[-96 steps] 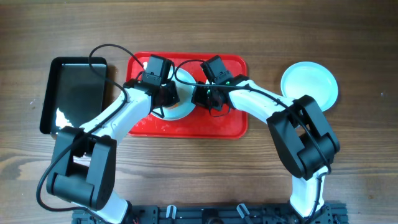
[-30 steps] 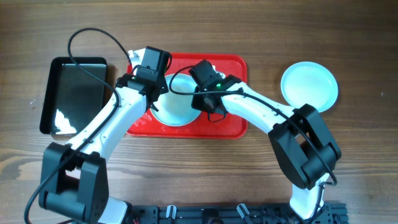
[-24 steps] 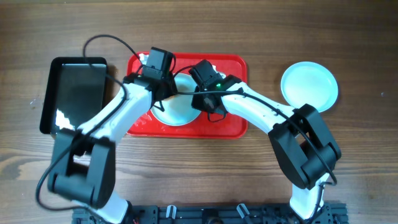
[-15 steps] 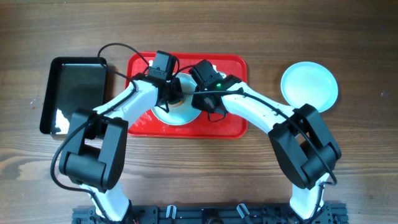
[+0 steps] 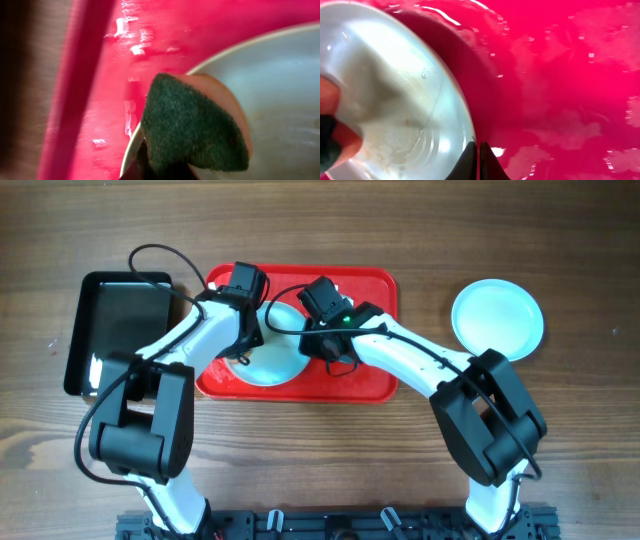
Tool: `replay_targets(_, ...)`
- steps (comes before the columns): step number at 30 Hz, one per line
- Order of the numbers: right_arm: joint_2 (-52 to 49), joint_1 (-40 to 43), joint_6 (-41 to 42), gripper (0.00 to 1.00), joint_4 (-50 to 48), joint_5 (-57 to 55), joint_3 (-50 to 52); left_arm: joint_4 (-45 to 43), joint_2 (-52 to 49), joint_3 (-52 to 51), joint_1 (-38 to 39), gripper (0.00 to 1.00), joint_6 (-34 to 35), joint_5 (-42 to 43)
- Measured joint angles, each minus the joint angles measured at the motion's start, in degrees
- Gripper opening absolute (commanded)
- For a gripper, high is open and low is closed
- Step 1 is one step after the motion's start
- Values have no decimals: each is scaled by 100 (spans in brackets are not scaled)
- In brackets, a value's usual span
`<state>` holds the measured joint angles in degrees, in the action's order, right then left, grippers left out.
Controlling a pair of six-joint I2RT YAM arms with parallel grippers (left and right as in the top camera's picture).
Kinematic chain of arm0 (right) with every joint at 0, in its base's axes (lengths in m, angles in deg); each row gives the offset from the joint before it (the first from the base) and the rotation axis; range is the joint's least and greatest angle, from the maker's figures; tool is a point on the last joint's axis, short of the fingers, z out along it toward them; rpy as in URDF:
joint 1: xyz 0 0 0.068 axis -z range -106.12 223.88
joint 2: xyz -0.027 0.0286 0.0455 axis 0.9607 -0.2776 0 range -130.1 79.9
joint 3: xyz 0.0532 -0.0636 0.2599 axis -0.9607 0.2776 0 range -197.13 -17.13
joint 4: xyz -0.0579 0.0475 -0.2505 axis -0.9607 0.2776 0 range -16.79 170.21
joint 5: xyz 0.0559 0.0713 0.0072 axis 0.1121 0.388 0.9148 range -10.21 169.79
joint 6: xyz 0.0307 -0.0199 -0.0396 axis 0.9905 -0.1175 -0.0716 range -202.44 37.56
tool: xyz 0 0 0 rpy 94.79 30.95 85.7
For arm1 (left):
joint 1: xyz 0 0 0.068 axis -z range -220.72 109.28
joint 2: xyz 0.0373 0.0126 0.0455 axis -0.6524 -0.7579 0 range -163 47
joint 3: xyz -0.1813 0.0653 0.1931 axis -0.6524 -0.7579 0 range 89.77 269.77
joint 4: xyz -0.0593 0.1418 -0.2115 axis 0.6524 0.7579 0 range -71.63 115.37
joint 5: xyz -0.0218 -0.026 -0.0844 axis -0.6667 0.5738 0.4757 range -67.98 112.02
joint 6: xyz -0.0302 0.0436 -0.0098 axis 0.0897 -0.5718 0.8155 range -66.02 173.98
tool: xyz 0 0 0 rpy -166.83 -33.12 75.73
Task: Clean dirty plates on tray and stack at the side
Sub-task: 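Scrub the last plate with the sponge, right gripper holding its rim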
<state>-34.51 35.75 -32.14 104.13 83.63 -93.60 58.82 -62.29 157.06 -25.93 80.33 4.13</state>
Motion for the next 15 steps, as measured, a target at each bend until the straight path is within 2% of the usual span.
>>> replay_targets(6, 7, 118, 2, 5, 122, -177, 13, 433, -101, 393, -28, 4, -15, -1416)
replay_targets(8, 7, 116, 0, 4, 116, -177, 13, 417, -79, 542, 105, 4, -15, -1558)
replay_targets(10, 7, 116, -39, 10, -37, -136, 17, 400, -15, 636, 273, 4, -17, -1670)
replay_targets(13, 7, 116, -317, 39, -531, 190, 20, 396, 57, 660, 479, 4, -17, -1738)
replay_targets(14, 7, 116, -457, 56, -651, 317, 20, 396, 57, 660, 505, 4, -17, -1744)
replay_targets(15, 7, 116, -527, 63, -723, 428, 20, 400, 57, 660, 509, 4, -11, -1744)
